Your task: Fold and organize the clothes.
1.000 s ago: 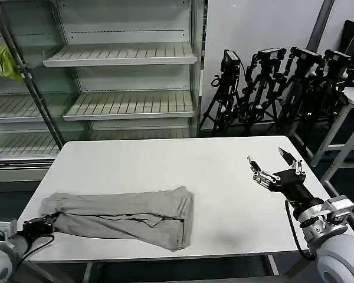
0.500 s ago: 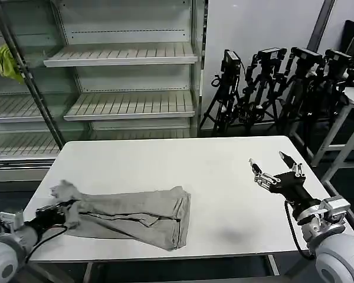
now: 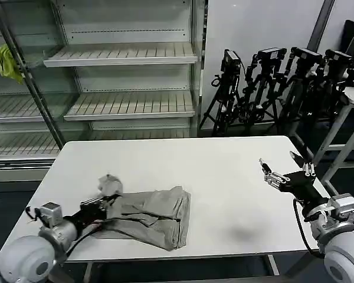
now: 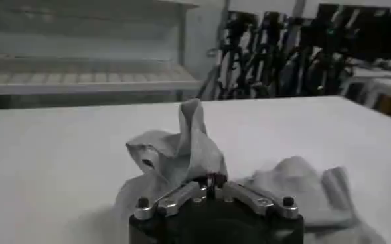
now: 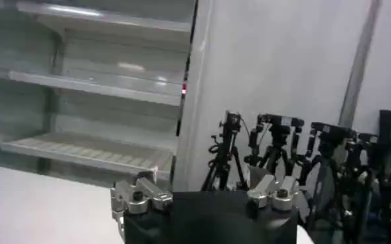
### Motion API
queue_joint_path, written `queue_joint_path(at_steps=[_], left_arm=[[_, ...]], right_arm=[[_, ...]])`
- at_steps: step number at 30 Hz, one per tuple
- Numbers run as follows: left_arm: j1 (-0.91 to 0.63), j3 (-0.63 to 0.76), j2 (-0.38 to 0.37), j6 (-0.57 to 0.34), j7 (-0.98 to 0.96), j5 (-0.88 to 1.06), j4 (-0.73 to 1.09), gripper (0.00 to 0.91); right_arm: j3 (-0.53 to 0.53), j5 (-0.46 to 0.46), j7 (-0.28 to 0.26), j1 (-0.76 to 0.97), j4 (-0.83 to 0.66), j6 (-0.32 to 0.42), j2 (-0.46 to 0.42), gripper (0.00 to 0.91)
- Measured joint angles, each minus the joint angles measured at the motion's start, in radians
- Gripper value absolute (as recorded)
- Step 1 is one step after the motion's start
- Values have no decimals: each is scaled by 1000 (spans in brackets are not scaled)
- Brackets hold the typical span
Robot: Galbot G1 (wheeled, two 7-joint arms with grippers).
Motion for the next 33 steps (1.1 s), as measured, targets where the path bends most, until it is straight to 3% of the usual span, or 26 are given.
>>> queue_joint_path(at_steps=[19, 20, 21, 22, 33], left_arm=[[-89, 214, -58, -1, 5, 39, -55, 50], [-90, 221, -60, -1, 5, 42, -55, 91], [-91, 228, -63, -1, 5, 46, -55, 212], [-93, 235, -66, -1, 5, 50, -55, 897], [-107, 263, -89, -3, 6, 70, -63, 907]], right_arm=[[26, -19, -4, -43, -19, 3, 23, 907], [26, -20, -4, -46, -19, 3, 25, 907], [26, -21, -5, -48, -19, 3, 27, 907], [26, -22, -5, -50, -19, 3, 28, 907], [30, -30, -7, -62, -14, 4, 43, 907]])
